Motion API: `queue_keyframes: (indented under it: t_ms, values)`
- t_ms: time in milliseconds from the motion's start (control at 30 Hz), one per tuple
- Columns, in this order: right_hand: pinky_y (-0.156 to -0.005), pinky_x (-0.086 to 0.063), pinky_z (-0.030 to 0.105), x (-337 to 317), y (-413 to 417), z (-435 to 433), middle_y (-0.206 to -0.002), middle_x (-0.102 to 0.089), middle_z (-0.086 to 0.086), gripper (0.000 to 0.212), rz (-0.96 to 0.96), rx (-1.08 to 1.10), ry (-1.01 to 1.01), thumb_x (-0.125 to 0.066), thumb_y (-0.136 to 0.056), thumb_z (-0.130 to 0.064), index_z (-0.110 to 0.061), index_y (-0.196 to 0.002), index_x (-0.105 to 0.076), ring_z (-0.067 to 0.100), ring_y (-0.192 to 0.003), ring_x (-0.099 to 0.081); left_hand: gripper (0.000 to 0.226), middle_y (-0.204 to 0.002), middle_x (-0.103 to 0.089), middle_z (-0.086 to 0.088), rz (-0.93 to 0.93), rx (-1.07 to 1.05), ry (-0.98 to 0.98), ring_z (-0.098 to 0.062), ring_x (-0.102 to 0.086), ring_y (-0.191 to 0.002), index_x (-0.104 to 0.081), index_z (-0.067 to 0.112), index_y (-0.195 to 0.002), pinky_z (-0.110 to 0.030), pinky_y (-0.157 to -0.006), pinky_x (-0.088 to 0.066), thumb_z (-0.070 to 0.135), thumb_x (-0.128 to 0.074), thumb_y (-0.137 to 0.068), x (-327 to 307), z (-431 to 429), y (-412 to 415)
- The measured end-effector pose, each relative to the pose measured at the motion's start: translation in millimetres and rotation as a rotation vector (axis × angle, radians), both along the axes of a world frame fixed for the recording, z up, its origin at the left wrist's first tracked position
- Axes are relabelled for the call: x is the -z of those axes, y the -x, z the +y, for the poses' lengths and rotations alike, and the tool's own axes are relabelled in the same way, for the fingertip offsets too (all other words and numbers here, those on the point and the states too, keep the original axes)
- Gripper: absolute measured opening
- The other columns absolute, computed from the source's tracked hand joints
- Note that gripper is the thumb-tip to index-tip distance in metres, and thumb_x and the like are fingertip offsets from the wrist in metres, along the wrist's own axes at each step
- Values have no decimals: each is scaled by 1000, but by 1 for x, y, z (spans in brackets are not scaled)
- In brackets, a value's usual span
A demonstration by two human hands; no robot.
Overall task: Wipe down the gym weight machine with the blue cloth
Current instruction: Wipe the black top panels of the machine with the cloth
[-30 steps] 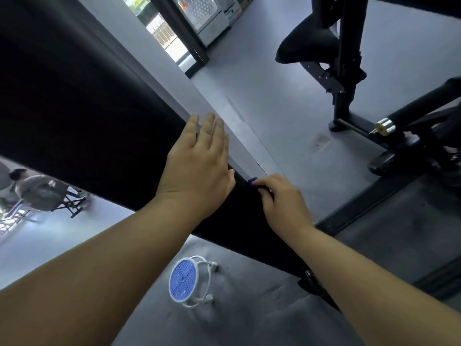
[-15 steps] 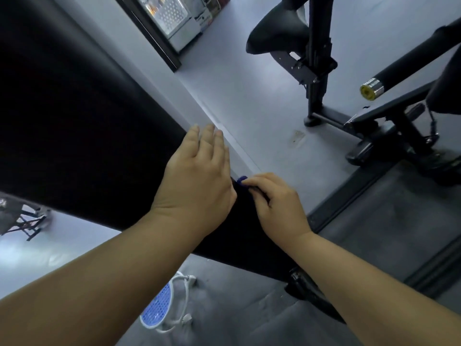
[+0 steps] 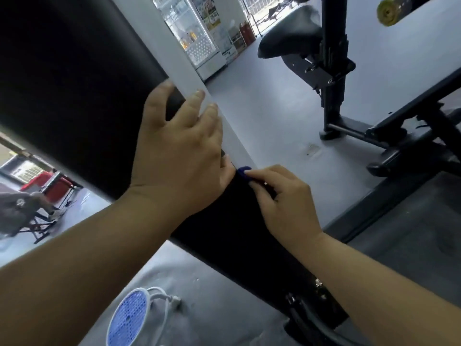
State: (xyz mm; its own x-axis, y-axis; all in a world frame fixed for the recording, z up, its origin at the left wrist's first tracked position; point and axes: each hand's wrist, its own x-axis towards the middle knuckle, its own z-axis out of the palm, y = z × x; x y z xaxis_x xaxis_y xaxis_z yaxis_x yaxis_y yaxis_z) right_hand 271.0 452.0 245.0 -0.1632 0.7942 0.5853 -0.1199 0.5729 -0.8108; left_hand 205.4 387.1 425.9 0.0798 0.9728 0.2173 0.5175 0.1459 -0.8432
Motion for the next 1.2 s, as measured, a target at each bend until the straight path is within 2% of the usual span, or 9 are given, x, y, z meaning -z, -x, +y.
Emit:
queue_keyframes:
  t_ms: [167,300,500,700,733,833,967,1100,1200]
  values:
    - [-76,-44,4,75,1,-9,-88,-61,-19,20,-16,-37,62,-64,-92,-5,-17,-105,-74,2,-85,-61,57,-132,-63,-6,51,79,-60,-29,-40,-140,-64,7,-127,-60,-114,7,42,-32,-96,32,-9,7]
    - [-75,-50,19,110,-3,-3,-87,-65,-7,21,-142,-36,135,-64,-89,-2,-19,-94,-75,11,-77,-62,63,-139,-57,-9,126,33,-9,-30,-39,-140,-61,7,-130,-69,-110,5,46,-26,-95,58,-11,0]
    - [-80,-49,13,103,-2,-3,-94,-67,-8,19,-63,-67,105,-62,-93,-7,-18,-102,-74,6,-84,-62,58,-139,-58,-10,119,90,37,-28,-43,-138,-62,7,-130,-62,-114,5,36,-24,-98,103,-19,7]
    - [-88,-50,29,184,-10,-7,-95,-64,-11,23,-340,-82,255,-63,-87,-1,-18,-97,-73,12,-89,-60,56,-130,-63,-14,132,171,164,-31,-47,-135,-65,2,-125,-52,-121,-4,35,-29,-98,175,-20,19]
    - [-87,-49,26,188,-11,-4,-96,-66,-9,22,-362,-107,256,-63,-87,-2,-19,-96,-74,13,-91,-62,56,-130,-64,-14,117,173,155,-30,-48,-134,-66,2,-123,-51,-120,-6,38,-32,-98,182,-18,19]
    - [-80,-43,10,182,-13,4,-94,-66,-11,19,-302,-105,159,-67,-86,-4,-18,-97,-76,5,-85,-60,56,-130,-63,-14,84,174,109,-29,-50,-132,-69,3,-118,-52,-119,-10,43,-35,-97,194,-13,19]
    - [-81,-49,16,192,-9,2,-95,-69,-5,18,-197,-71,101,-69,-85,-3,-15,-97,-75,7,-86,-61,56,-133,-61,-16,95,188,92,-30,-51,-131,-70,4,-117,-52,-116,-15,43,-33,-98,200,-11,22]
    - [-83,-51,33,232,-15,1,-97,-69,1,18,-458,-127,249,-66,-85,-1,-13,-96,-73,20,-88,-63,55,-132,-62,-15,99,191,71,-29,-53,-129,-69,4,-118,-53,-117,-11,41,-33,-98,203,-11,24]
    - [-86,-49,34,242,-19,7,-99,-69,4,20,-566,-206,376,-60,-85,0,-13,-95,-72,25,-92,-63,51,-131,-62,-15,80,188,45,-27,-56,-125,-69,4,-116,-53,-117,-3,38,-36,-97,207,-10,24]
